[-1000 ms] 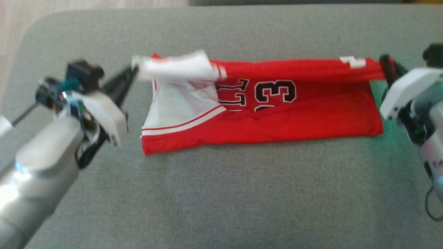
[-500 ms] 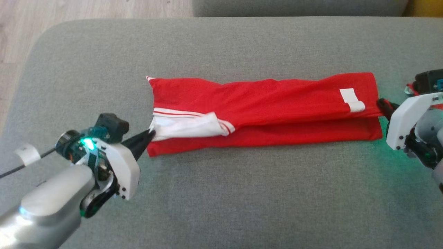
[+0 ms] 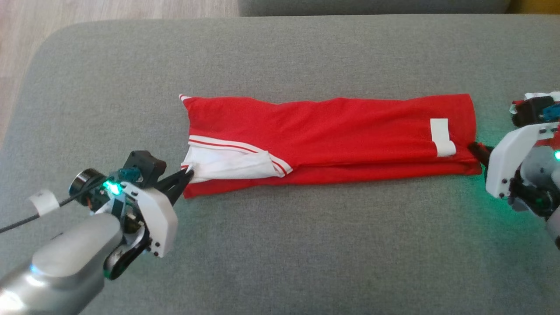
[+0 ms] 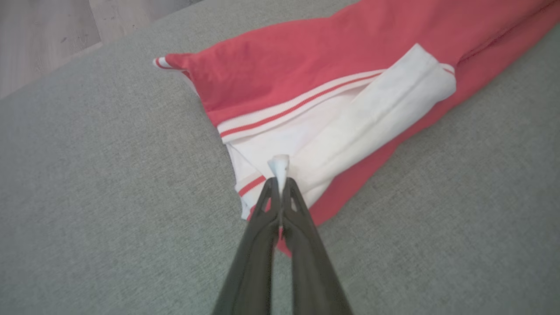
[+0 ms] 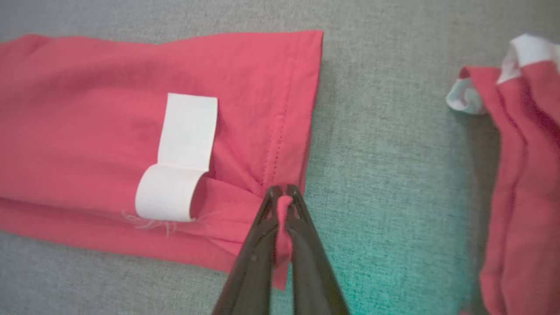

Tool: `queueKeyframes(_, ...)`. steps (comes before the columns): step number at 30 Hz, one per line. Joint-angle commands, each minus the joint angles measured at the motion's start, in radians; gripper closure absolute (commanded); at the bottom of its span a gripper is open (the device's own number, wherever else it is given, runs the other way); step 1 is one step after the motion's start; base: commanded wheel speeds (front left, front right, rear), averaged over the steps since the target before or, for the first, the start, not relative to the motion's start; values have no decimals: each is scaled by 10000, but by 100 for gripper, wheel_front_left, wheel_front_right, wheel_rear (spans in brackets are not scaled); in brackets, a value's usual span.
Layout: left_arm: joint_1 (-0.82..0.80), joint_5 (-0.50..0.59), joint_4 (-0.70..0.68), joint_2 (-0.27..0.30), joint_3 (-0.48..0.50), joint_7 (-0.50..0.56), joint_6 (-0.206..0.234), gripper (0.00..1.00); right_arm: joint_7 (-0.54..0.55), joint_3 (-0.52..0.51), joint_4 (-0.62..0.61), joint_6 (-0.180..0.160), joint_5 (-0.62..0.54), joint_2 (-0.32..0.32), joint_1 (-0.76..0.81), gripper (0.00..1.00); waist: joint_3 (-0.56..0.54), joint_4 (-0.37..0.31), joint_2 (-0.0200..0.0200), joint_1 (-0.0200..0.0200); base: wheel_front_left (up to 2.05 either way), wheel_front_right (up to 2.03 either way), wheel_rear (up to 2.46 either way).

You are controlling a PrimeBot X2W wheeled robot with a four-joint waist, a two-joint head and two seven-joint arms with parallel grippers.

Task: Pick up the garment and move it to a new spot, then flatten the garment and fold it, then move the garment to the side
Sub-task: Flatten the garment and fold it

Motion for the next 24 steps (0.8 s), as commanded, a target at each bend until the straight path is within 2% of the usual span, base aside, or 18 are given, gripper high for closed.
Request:
queueKeyframes(1,-405,-8,-78,255,443,-160,76,61,-125,-109,-134,65,7,-316,63,0,-20,-4,0,0,0,0,0)
queueKeyframes(2,-414,-33,-18,173,499,-269,112,1,-174,-227,-80,65,113,-239,58,0,-56,-10,0,0,0,0,0)
queueKeyframes(7,-588,-118,282,-206,1040,-1176,529,0,-1119,-918,-172,65,375,-5,-237,0,-279,-74,0,0,0,0,0)
queueKeyframes(13,-597,-1122,79,-825,2915,-3503,1205,0,-4046,-1890,-334,65,-321,798,-699,0,-653,-221,0,0,0,0,0)
queueKeyframes(17,-249,-1378,-290,-1138,4187,-4080,1731,0,-6191,-2927,-228,65,-984,1721,-678,0,-870,-291,0,0,0,0,0)
queueKeyframes(21,669,-478,-1184,-1615,5866,-4132,2257,0,-6766,-4120,-584,65,-2129,2810,-104,0,-976,-377,0,0,0,0,0)
queueKeyframes(24,1841,560,-1774,-2122,6875,-4135,2436,0,-6784,-5423,-1810,65,-3556,3749,824,0,-968,-406,0,0,0,0,0)
